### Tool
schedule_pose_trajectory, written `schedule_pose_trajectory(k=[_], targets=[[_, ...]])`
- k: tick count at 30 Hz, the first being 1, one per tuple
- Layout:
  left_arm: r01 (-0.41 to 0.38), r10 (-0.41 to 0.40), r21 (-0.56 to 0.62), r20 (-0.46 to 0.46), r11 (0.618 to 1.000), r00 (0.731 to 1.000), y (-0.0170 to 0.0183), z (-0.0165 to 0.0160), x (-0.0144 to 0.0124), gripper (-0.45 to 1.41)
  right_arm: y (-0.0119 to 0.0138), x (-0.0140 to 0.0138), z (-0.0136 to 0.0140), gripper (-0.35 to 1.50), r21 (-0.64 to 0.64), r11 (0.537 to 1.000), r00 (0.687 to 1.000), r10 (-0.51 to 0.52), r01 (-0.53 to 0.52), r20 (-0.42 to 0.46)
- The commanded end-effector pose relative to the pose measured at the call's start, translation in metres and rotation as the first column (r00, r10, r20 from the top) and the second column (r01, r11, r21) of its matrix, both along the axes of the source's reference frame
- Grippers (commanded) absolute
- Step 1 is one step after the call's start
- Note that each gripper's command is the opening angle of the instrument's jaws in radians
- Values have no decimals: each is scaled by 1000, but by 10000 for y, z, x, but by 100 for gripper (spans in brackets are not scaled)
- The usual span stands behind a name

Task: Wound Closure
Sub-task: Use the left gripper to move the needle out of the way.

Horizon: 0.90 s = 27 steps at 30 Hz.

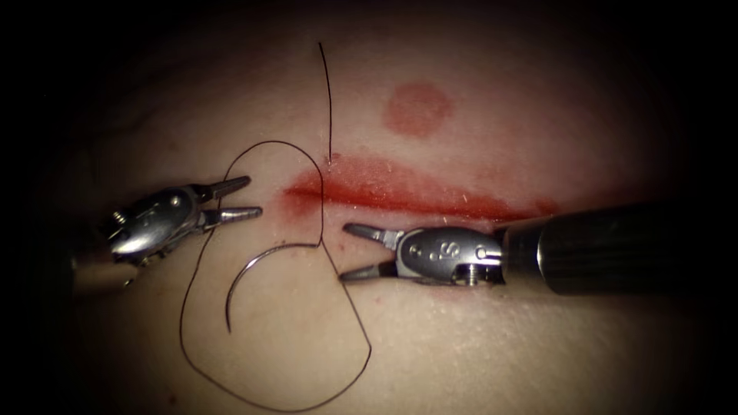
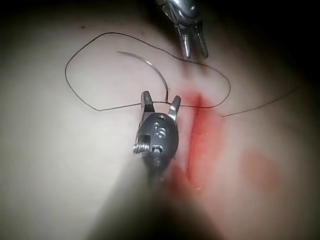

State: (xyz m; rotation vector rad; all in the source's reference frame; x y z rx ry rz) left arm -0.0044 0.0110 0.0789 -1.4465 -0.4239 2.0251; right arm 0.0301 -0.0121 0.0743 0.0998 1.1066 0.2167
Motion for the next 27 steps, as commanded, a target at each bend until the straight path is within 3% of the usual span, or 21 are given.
schedule_pose_trajectory(k=[1, 6, 12, 17, 27], targets=[[-72, 72, 20, 4, 997, 997, -13, 3, -12, 16, -7, 6, 5, 78, 2, 1000, 1000, -2, 2, -2], [-226, 228, 67, -22, 972, 973, -51, 3, -28, 16, -9, 3, 4, 78, 1, 1000, 1000, -6, 6, -1], [-227, 230, 91, -31, 970, 973, -61, 29, -33, 16, -10, 4, 3, 76, 1, 1000, 1000, -5, 5, 0], [-211, 220, 83, -122, 974, 968, -55, 51, -29, 17, -12, 3, 1, 76, 1, 1000, 1000, -5, 5, -1], [-210, 220, 73, -180, 975, 959, -54, 85, -29, 20, -15, 4, 1, 76, 1, 1000, 1000, -11, 11, 2]])
